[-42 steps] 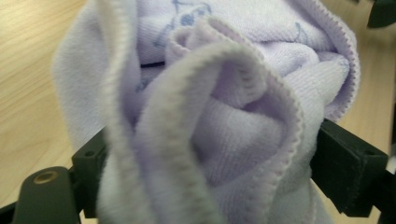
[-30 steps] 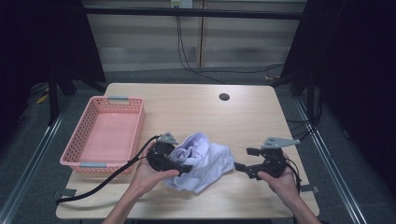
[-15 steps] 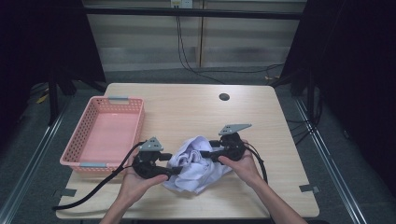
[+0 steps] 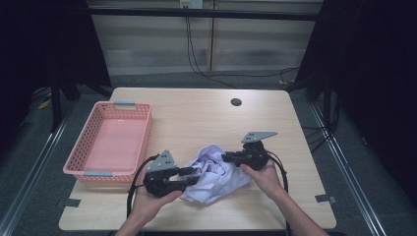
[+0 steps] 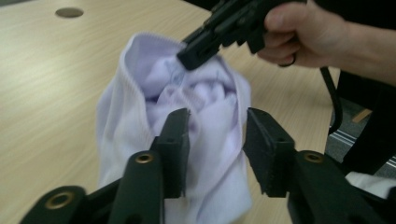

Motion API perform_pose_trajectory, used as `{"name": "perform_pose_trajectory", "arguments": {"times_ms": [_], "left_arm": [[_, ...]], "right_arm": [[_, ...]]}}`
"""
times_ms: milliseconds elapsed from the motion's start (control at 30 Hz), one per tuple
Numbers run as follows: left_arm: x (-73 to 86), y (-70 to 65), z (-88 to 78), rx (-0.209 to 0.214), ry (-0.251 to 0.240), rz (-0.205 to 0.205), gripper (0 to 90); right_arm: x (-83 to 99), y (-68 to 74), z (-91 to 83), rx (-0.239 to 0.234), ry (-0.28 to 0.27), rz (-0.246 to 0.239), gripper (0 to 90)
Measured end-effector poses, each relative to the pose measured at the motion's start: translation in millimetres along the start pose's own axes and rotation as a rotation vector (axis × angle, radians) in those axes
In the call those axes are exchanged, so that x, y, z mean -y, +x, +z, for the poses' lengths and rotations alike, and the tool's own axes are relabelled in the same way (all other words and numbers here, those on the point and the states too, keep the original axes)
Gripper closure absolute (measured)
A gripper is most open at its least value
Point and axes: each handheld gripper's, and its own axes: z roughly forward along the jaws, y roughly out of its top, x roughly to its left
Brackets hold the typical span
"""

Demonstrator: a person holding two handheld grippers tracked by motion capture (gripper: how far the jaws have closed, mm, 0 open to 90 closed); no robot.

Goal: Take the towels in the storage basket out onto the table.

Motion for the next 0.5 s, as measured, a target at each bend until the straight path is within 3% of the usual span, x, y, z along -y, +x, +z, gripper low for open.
{"name": "perform_pose_trajectory", "arguments": {"times_ms": [133, 167, 233, 333, 367, 500], "left_arm": [[-10.5, 4.8, 19.5, -0.013, 0.038, 0.027, 49.2], [-9.9, 8.3, 24.9, -0.053, 0.062, 0.025, 47.5], [-4.6, 19.6, 37.4, -0.025, 0.094, 0.003, 40.8], [4.2, 29.7, 49.1, -0.067, 0.122, -0.001, 39.5], [7.7, 33.3, 51.2, -0.066, 0.121, -0.017, 41.3], [16.7, 42.8, 55.3, -0.058, 0.148, -0.036, 74.5]], "right_arm": [[0.3, -2.3, -0.3, -0.006, -0.005, 0.009, 84.0], [0.5, -2.9, 0.2, -0.009, -0.007, 0.013, 83.9], [0.9, -2.7, 1.2, -0.012, -0.004, 0.011, 83.8], [0.7, -2.9, 2.2, -0.019, -0.003, 0.013, 83.8], [0.7, -3.2, 2.6, -0.021, -0.004, 0.019, 83.8], [0.9, -4.6, 4.4, -0.032, -0.001, 0.02, 83.8]]}}
